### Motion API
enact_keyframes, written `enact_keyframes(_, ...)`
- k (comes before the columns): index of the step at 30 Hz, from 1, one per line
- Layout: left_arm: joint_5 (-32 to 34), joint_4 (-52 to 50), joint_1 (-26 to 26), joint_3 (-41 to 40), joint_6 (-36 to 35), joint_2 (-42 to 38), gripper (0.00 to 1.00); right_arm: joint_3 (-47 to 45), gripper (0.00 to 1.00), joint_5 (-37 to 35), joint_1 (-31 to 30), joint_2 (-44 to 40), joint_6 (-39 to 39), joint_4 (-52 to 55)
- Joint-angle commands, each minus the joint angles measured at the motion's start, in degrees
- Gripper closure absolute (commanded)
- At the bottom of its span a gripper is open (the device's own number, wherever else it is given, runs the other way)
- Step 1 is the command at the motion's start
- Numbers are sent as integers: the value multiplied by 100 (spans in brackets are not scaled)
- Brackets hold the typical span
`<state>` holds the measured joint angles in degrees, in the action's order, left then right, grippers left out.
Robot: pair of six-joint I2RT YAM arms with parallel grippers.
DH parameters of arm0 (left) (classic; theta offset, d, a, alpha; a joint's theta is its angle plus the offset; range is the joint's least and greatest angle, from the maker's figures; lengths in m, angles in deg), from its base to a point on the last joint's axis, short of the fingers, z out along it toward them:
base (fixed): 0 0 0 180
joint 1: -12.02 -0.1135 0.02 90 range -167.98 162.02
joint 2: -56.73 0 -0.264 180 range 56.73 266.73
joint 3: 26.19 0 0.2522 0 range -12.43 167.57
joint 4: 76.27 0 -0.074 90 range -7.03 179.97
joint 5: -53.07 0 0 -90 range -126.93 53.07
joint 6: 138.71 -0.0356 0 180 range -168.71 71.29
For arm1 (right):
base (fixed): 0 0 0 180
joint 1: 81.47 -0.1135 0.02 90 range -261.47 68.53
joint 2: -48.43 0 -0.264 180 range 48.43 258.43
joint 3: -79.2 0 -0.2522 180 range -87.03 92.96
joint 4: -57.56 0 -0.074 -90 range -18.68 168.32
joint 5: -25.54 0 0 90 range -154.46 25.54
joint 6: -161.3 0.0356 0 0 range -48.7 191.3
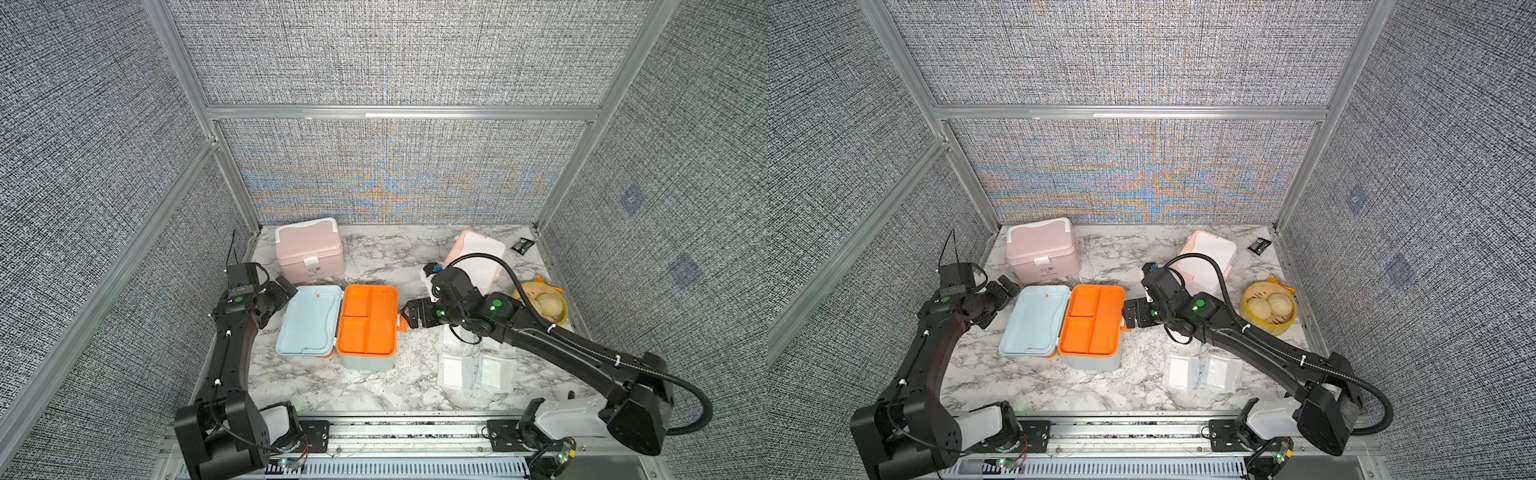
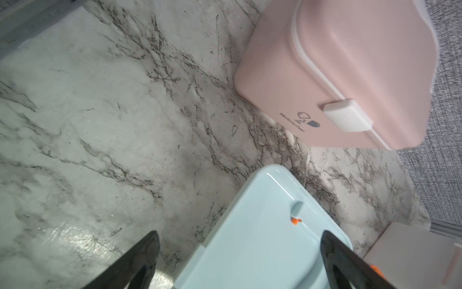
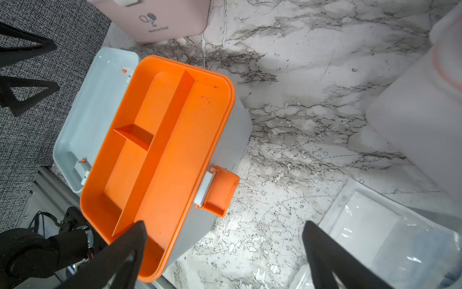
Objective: Open first aid kits and take out gauze
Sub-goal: Close the lid of the first aid kit.
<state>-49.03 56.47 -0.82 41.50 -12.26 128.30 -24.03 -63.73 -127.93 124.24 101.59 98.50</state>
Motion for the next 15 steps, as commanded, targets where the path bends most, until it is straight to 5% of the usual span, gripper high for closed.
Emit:
enact_keyframes(1,-121,-100,-16,136,62,307,0,-172,1,395,109,-117,-132,-486)
enact_keyframes(15,-2061,858,-105,-428,441,1048,0,-294,1,759,287,27,5,-574)
